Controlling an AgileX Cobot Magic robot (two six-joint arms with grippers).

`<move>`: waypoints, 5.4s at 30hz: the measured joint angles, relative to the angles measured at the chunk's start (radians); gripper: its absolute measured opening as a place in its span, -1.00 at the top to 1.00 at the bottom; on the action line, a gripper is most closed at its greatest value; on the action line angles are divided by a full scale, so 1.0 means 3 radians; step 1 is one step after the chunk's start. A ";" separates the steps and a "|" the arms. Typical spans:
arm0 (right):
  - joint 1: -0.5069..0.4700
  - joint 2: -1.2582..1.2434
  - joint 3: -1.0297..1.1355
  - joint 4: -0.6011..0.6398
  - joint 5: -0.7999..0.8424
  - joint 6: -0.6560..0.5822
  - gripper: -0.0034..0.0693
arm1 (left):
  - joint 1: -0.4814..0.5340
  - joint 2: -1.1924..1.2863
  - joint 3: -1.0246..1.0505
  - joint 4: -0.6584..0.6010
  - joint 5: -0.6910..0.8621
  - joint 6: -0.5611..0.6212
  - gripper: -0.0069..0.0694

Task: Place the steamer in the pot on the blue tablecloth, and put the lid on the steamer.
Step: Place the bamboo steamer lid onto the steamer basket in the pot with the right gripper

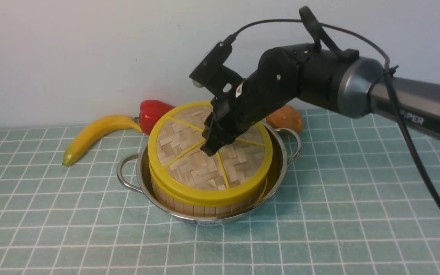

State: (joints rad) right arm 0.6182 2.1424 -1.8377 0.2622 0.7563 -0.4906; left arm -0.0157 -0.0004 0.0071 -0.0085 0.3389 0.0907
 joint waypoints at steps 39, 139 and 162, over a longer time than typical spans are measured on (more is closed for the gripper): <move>0.0000 0.0083 -0.0026 0.0019 -0.0001 -0.0139 0.50 | 0.0000 0.0000 0.0000 0.0000 0.0000 0.0000 0.18; 0.0000 -0.0051 -0.0023 0.0108 0.0007 0.0037 0.50 | 0.0000 0.0000 0.0000 0.0000 0.0000 0.0000 0.18; 0.0000 0.0147 -0.0023 0.0105 -0.0165 0.0037 0.50 | 0.0000 0.0000 0.0000 0.0000 0.0000 0.0000 0.18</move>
State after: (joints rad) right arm 0.6182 2.1864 -1.8447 0.2936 0.7069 -0.4795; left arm -0.0157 -0.0004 0.0071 -0.0085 0.3389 0.0907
